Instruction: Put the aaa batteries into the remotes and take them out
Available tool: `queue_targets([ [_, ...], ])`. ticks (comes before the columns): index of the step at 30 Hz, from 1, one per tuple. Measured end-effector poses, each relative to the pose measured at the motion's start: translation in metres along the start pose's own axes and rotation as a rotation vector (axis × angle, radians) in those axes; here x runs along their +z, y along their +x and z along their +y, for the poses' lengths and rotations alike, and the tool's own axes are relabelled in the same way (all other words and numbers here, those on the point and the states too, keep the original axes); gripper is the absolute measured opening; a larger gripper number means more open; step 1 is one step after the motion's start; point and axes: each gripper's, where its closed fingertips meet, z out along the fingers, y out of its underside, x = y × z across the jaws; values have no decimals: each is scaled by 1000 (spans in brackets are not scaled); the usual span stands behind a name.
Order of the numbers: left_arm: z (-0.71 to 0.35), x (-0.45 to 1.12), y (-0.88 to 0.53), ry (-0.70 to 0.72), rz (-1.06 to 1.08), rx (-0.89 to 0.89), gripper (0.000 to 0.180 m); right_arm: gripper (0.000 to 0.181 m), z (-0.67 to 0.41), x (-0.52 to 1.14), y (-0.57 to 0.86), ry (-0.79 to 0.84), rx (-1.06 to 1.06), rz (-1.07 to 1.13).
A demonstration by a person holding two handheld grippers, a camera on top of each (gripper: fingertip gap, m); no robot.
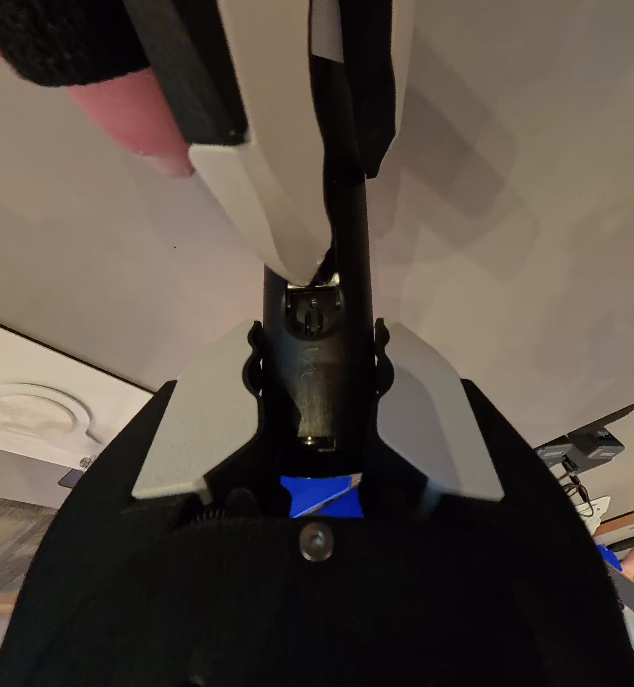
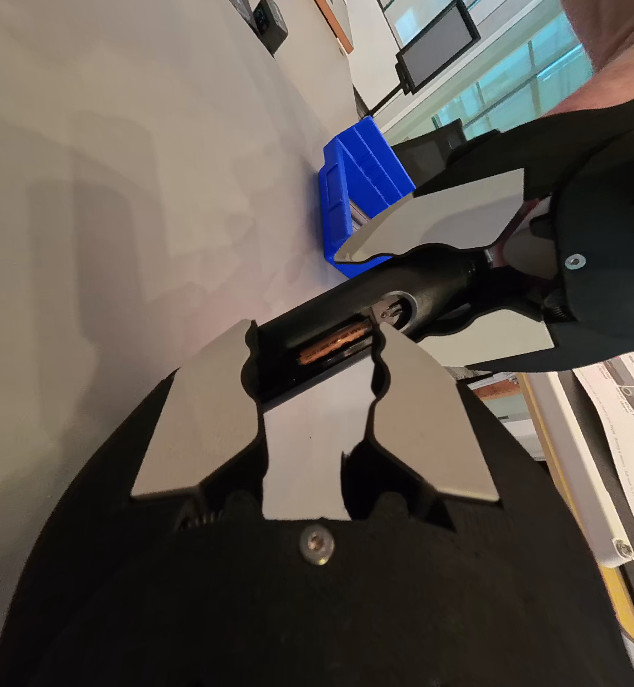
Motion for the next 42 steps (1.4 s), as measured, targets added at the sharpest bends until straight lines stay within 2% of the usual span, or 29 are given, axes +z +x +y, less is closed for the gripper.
queue_targets([
  [13,-7,-1,-2,21,8,7,56,58,5,1,-2,-18,-18,-7],
  [19,-8,4,-4,-12,6,22,56,56,9,2,-6,-30,-16,-24],
  [23,7,1,-12,-111,-46,16,55,63,17,-8,3,-65,66,-21],
  [27,6,-4,-9,-114,-80,11,55,71,33,-19,0,-81,348,-97],
  [31,33,11,-8,-261,-111,0,55,75,53,-25,-3,-149,377,-91],
  [33,30,16,-4,-258,-107,-7,55,71,55,-27,-3,-159,350,-88],
  [37,31,13,-5,-311,-132,3,55,74,65,-23,-17,-225,355,-144],
  [39,29,14,-4,-304,-132,5,54,75,64,-20,-21,-199,426,-175],
  [42,27,16,-4,-287,-133,-1,54,88,60,-13,-25,-169,593,-233],
])
